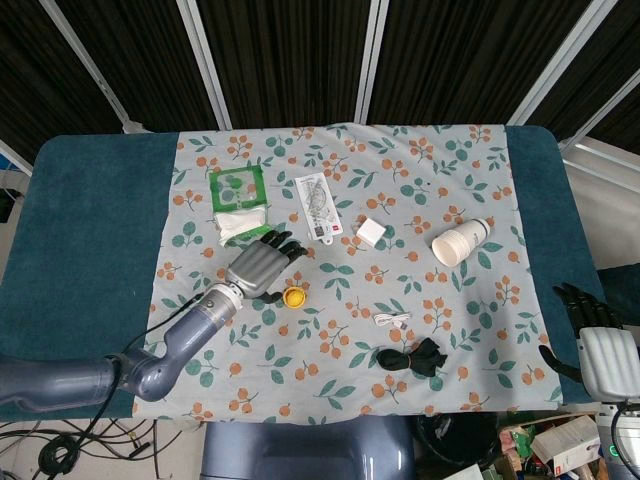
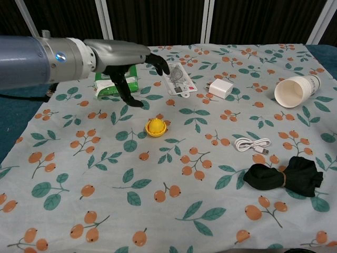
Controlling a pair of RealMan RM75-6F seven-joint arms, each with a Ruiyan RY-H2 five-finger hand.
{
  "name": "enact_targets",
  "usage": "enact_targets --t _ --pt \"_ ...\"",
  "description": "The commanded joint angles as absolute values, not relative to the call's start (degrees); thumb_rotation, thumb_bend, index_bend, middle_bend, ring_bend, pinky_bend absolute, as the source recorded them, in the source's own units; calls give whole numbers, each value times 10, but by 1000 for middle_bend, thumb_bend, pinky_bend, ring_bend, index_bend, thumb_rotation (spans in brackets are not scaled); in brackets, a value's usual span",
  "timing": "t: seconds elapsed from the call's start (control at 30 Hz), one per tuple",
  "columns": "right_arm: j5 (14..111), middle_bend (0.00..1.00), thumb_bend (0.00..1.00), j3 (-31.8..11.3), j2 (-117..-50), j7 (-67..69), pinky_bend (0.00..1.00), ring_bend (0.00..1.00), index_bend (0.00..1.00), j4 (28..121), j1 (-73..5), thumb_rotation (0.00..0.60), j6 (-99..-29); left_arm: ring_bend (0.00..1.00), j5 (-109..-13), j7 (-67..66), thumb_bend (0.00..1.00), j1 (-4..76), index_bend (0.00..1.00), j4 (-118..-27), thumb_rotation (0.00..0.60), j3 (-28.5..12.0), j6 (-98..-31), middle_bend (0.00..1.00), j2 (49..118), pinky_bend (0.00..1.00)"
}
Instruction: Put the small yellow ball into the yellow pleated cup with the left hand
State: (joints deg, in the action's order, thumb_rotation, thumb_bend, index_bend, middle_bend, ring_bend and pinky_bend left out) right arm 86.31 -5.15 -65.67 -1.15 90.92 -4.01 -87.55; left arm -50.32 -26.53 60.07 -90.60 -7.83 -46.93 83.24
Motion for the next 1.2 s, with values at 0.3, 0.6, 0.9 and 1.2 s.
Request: enact_targets --t 0.3,0.6,0.9,1.2 --pt "865 104 122 -52 -657 -19 191 135 140 911 -39 600 -879 0 -620 -174 243 452 123 -1077 600 -46 -615 76 619 38" --pt "871 104 122 -51 -658 -18 191 135 140 909 -39 600 -883 0 -745 -60 242 276 106 -1089 600 36 -787 56 525 3" --pt "876 104 123 -51 -659 -17 191 135 140 906 -38 600 -889 0 -858 65 241 157 105 -965 600 78 -908 55 567 0" --pt "878 104 122 -51 -659 -12 191 135 140 905 -37 600 -891 0 -842 105 239 124 105 -923 600 77 -886 51 580 0"
